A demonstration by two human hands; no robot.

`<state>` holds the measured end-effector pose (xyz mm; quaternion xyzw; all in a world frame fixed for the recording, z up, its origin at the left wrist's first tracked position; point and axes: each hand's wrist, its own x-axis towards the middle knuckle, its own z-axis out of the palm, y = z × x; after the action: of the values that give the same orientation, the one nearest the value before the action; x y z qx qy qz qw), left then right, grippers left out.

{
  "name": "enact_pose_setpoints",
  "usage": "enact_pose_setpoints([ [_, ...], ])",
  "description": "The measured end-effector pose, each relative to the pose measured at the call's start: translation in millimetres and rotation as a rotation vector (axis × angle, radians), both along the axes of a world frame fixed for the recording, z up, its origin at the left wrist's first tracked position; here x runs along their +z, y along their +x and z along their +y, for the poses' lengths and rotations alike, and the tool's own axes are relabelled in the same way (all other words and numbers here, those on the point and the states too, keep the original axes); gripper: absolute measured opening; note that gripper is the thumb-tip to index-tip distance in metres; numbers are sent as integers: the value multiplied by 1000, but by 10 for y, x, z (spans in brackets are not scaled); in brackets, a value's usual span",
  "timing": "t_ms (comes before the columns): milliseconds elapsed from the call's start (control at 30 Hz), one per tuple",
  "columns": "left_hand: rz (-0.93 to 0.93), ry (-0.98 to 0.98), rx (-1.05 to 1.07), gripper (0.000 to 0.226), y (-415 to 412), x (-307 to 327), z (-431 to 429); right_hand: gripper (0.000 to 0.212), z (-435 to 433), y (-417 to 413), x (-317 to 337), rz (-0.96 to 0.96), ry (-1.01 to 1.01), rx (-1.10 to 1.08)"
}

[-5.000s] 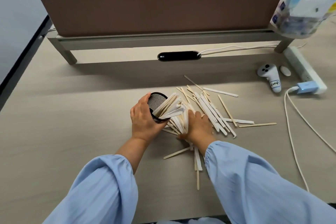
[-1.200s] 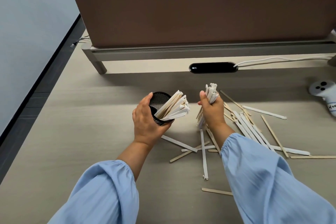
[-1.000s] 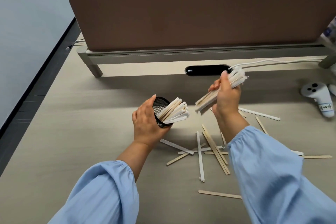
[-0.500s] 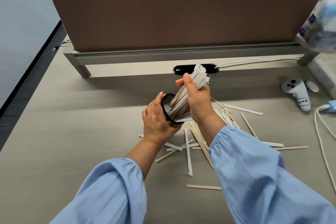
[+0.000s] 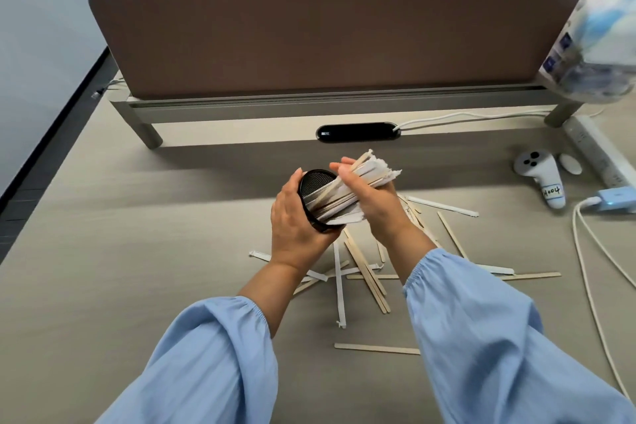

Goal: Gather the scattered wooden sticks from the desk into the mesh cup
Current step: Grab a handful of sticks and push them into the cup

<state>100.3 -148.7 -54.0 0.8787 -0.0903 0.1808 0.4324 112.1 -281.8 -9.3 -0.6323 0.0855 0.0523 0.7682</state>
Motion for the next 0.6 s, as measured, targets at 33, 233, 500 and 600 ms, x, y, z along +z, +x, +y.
enact_pose_setpoints([
  [33,10,3,7,94,-1,-8,0,19,10,-25,16,-4,-16,77],
  [233,2,12,27,92,-23,-36,62,73,-137,28,97,-78,-132,-37],
  [500,-4,133,78,90,-59,-7,36,52,-4,32,4,-97,-575,163],
  [600,-6,158,87,90,-60,-22,52,55,8,26,-32,-66,-597,215],
])
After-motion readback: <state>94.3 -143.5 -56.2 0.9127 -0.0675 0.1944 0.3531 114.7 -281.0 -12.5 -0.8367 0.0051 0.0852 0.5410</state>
